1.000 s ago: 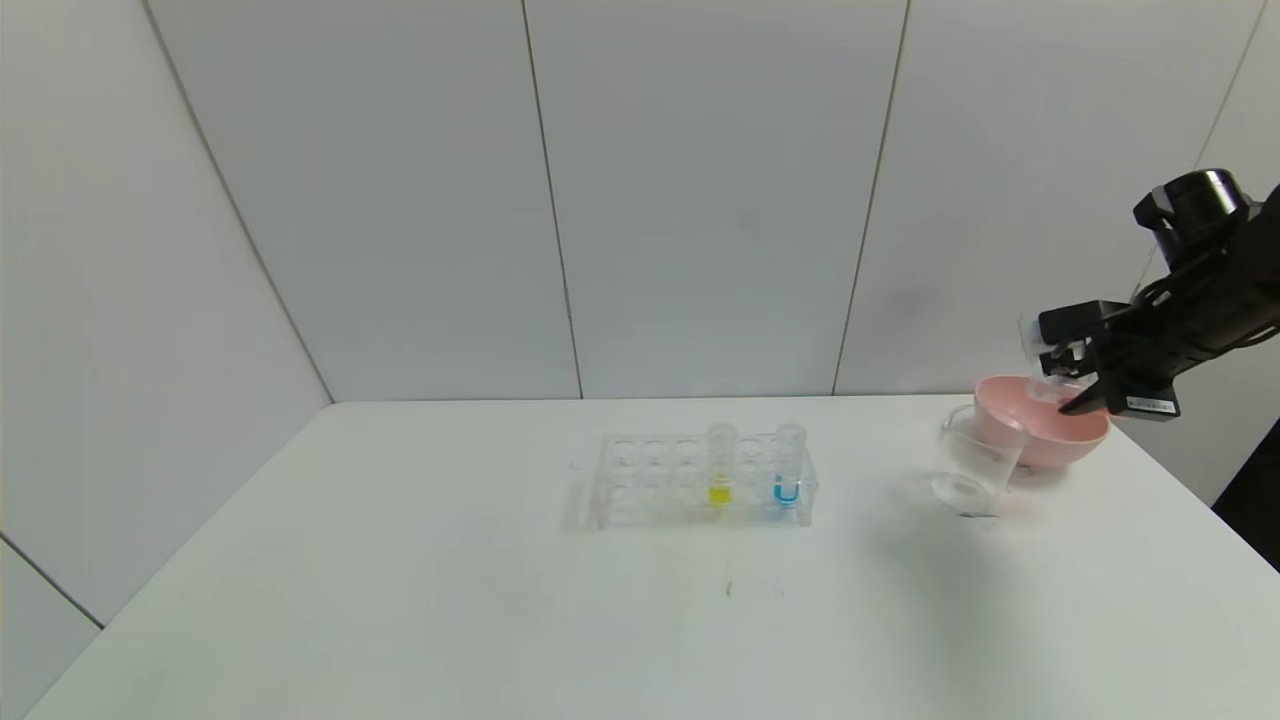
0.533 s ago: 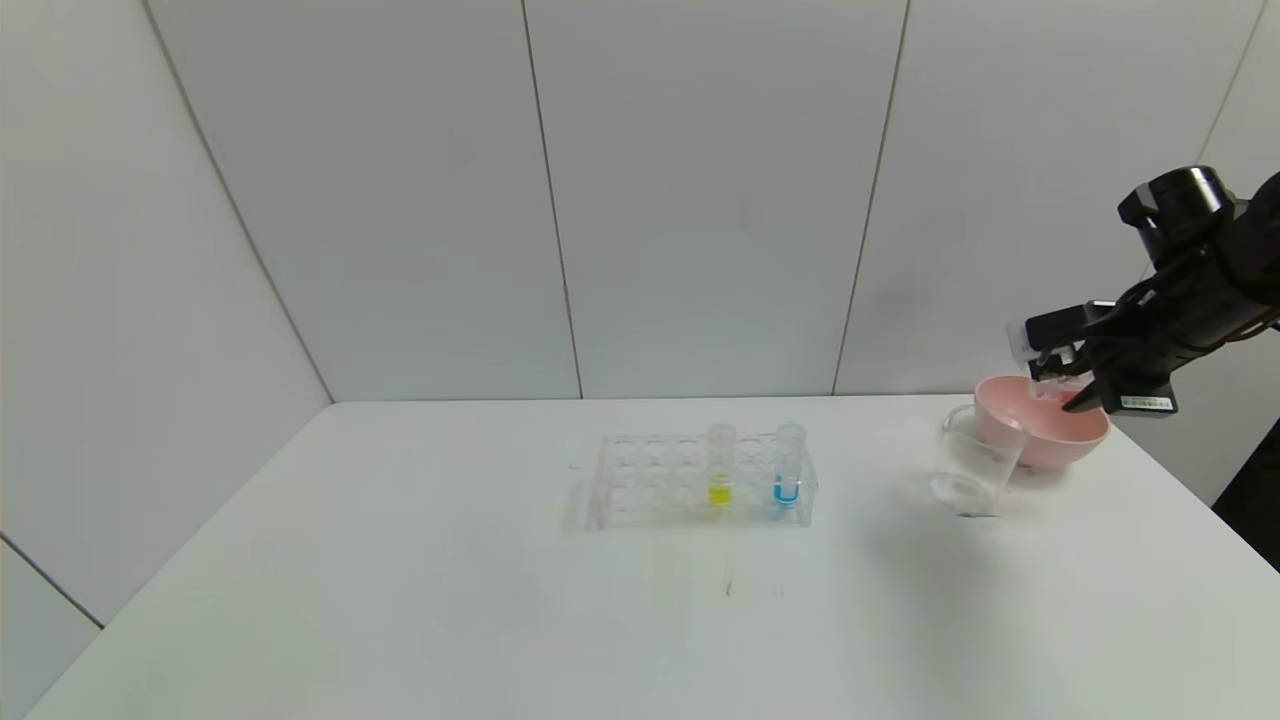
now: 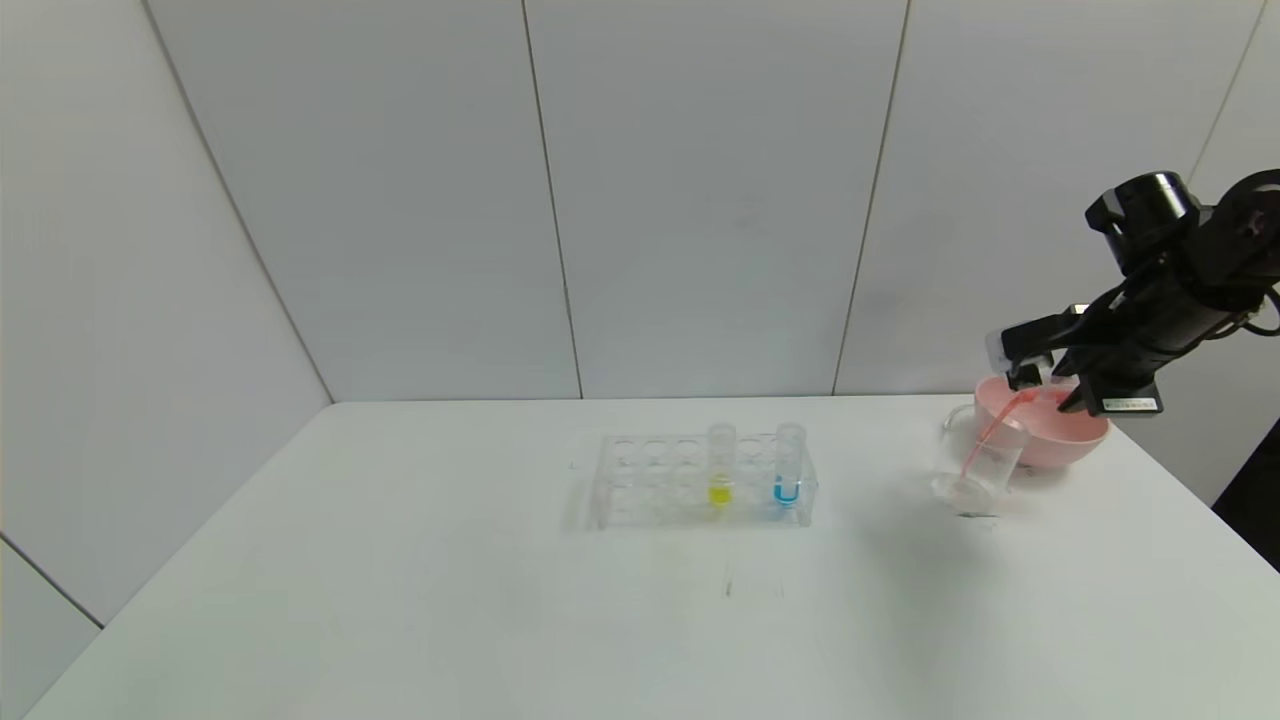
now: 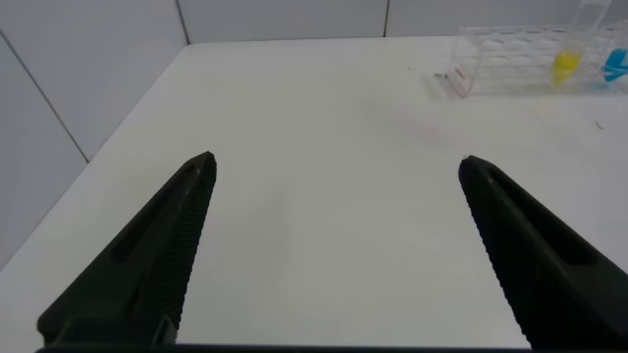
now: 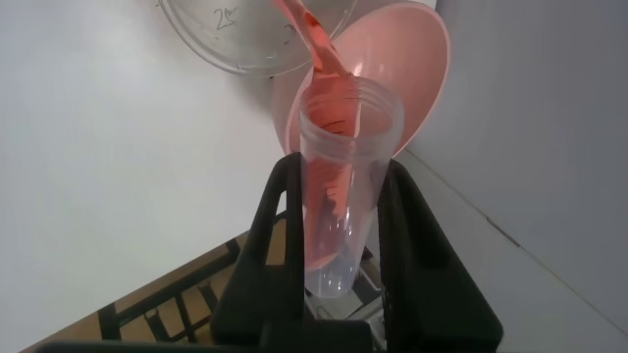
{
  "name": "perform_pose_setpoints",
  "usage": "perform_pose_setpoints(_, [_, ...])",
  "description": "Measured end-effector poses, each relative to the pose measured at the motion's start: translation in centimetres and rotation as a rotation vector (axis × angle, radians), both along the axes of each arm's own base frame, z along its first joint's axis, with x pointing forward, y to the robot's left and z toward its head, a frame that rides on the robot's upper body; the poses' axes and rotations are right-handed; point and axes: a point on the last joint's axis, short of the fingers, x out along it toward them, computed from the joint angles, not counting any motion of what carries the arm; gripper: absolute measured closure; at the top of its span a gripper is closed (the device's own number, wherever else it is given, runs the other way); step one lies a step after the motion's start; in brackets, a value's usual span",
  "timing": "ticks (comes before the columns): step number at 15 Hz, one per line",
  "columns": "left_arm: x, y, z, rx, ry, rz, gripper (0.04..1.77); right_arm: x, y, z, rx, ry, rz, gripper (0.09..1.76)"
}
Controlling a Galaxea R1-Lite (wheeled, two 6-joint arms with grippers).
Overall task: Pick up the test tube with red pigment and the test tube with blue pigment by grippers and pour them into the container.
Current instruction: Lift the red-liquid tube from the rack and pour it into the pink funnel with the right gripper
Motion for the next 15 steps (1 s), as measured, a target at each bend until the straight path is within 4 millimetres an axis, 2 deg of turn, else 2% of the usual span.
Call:
perform_pose_setpoints(10, [0.0,0.0,0.0,0.000,0.000,0.000,0.05,0.1,1.3,0.0,-0.187,0.012,-0.018,1.35])
perform_pose_setpoints(15, [0.0,0.0,0.0,0.000,0.000,0.000,0.05,0.3,3.2,-0.4,-0.267,0.020,-0.017,1.35])
